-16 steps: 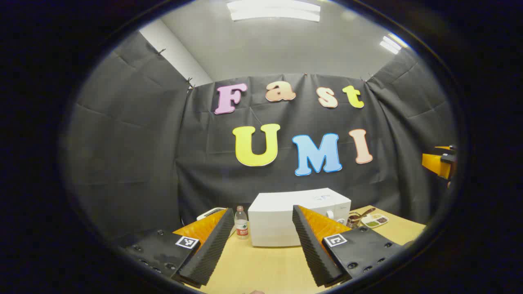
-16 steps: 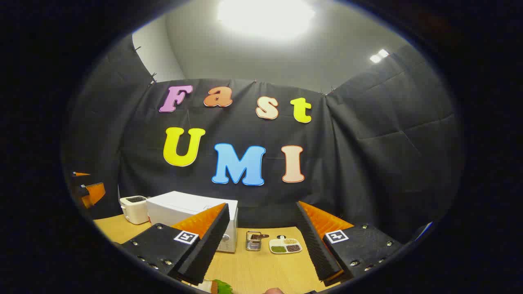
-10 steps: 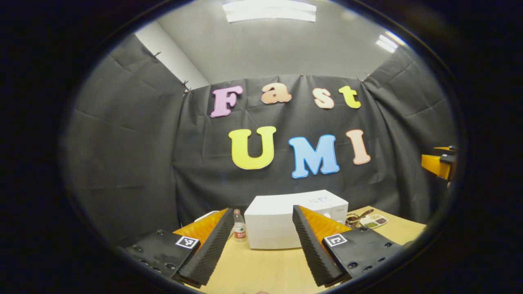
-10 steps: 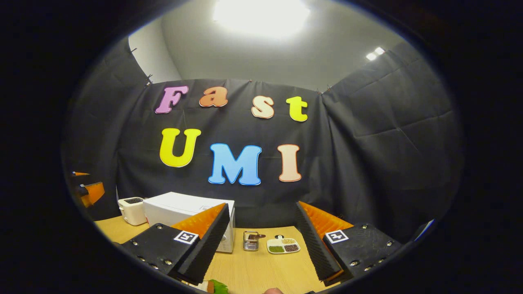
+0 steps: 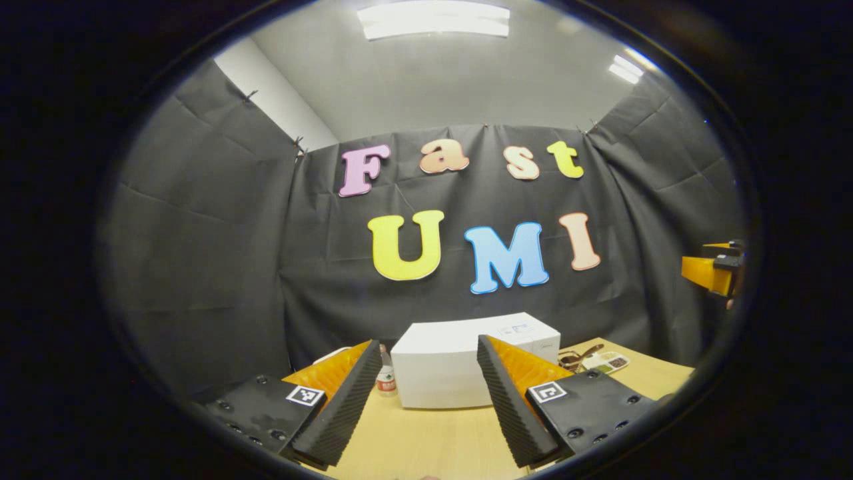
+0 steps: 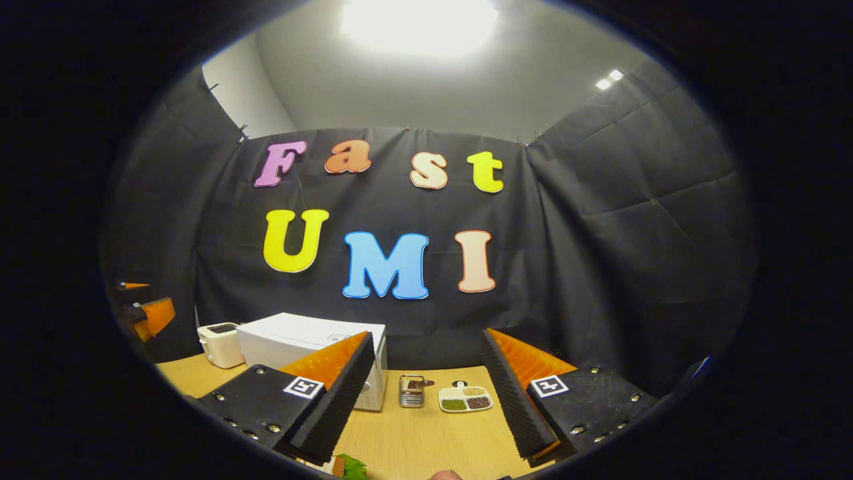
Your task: Open the microwave oven with the left hand, put the food in, and close the microwave oven.
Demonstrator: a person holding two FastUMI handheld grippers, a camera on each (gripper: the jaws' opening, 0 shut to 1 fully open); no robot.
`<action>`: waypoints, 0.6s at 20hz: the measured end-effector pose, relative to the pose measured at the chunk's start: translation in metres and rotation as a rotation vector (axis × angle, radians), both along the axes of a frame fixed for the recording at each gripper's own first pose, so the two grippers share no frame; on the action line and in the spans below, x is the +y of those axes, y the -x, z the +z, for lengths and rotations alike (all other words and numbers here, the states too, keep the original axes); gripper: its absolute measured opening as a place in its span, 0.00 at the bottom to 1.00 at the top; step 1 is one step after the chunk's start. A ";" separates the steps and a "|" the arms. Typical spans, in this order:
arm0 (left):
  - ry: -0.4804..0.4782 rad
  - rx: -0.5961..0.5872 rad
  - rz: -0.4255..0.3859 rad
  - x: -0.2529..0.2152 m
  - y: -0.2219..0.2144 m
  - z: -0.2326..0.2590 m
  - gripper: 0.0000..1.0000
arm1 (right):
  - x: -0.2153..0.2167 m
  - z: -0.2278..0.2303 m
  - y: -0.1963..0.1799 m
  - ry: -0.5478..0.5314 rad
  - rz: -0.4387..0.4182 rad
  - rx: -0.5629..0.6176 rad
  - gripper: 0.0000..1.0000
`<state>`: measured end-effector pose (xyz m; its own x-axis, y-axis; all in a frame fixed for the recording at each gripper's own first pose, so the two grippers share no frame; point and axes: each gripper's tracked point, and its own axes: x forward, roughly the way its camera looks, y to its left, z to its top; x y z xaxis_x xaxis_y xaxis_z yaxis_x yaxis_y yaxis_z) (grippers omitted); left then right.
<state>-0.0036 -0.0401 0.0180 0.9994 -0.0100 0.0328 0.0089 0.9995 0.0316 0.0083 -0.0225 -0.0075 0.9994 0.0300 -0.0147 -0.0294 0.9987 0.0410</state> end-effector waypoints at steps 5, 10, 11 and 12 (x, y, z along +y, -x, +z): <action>-0.003 0.004 0.021 -0.017 0.005 -0.003 0.95 | -0.011 -0.006 0.001 -0.015 0.024 0.003 0.97; -0.030 -0.009 0.023 -0.047 0.001 -0.001 0.96 | -0.021 -0.006 0.007 -0.027 0.051 -0.018 0.97; -0.024 -0.011 0.013 -0.054 0.000 -0.001 0.96 | -0.023 -0.006 0.008 -0.022 0.051 -0.021 0.97; -0.016 -0.012 0.002 -0.060 -0.002 0.000 1.00 | -0.022 -0.007 0.009 -0.021 0.053 -0.019 0.97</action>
<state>-0.0013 -0.1000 0.0178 0.9990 -0.0082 0.0445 0.0060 0.9988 0.0479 -0.0004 -0.0449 -0.0142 0.9966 0.0828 0.0057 -0.0830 0.9947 0.0611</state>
